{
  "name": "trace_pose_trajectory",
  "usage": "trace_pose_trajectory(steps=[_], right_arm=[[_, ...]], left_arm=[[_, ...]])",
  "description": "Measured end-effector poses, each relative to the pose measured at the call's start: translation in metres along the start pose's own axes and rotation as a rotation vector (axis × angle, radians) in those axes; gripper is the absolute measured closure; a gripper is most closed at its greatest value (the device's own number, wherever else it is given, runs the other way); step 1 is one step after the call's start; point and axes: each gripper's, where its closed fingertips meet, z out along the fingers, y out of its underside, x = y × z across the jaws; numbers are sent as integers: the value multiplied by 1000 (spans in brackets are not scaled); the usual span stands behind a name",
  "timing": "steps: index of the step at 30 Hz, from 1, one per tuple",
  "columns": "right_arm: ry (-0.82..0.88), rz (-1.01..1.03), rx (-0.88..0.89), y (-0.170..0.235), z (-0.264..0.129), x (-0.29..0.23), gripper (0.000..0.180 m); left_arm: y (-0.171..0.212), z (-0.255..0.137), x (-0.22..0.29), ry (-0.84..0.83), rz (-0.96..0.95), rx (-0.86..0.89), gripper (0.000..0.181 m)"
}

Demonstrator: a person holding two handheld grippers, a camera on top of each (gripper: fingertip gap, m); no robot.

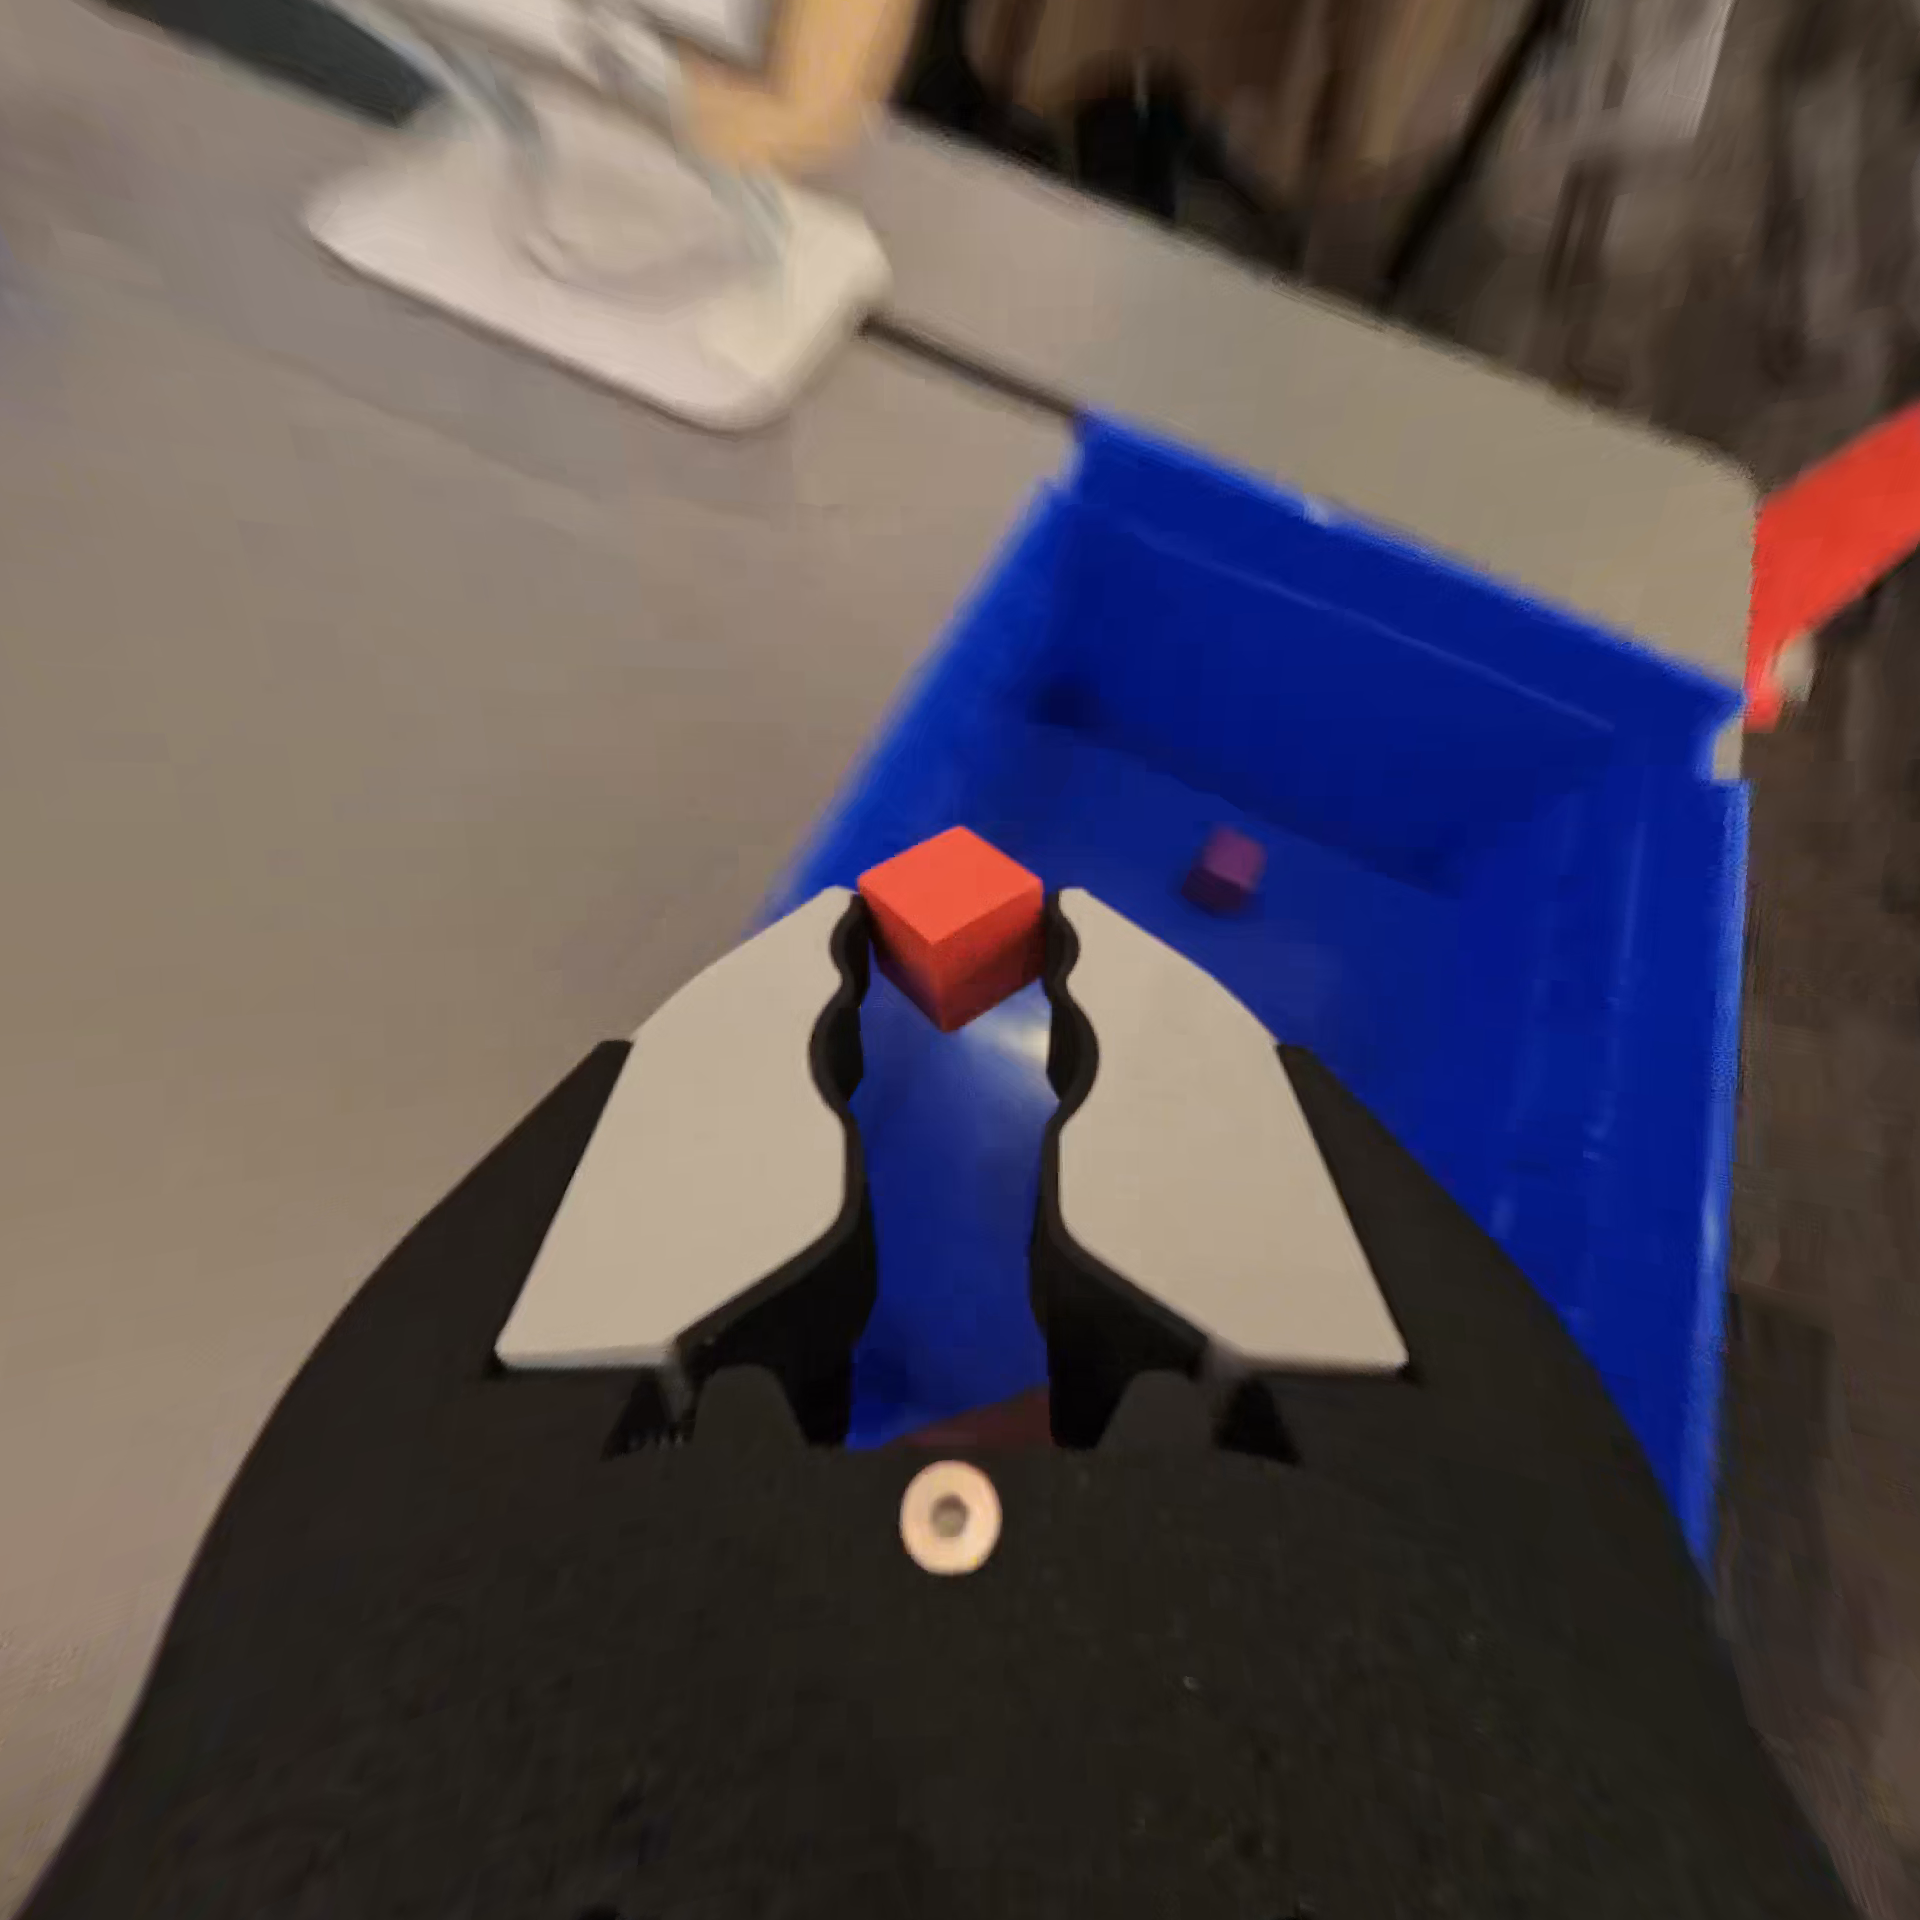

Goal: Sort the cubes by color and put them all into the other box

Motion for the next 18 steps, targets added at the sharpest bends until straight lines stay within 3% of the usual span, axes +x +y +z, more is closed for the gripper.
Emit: trace_pose_trajectory(steps=[4,8,13,16,18], right_arm=[[-75,91,-312,36,68,51,147],[-70,62,-539,61,97,68,147],[-123,20,-676,77,123,59,147],[-139,21,-657,69,128,53,146],[-81,-13,-643,63,121,63,134]], left_arm=[[3,-1,-3,13,-41,-14,134],[9,-2,-5,20,-55,-42,134],[16,2,-1,42,-54,-70,134],[18,3,1,38,-27,-79,134],[17,3,2,37,-14,-80,133]])
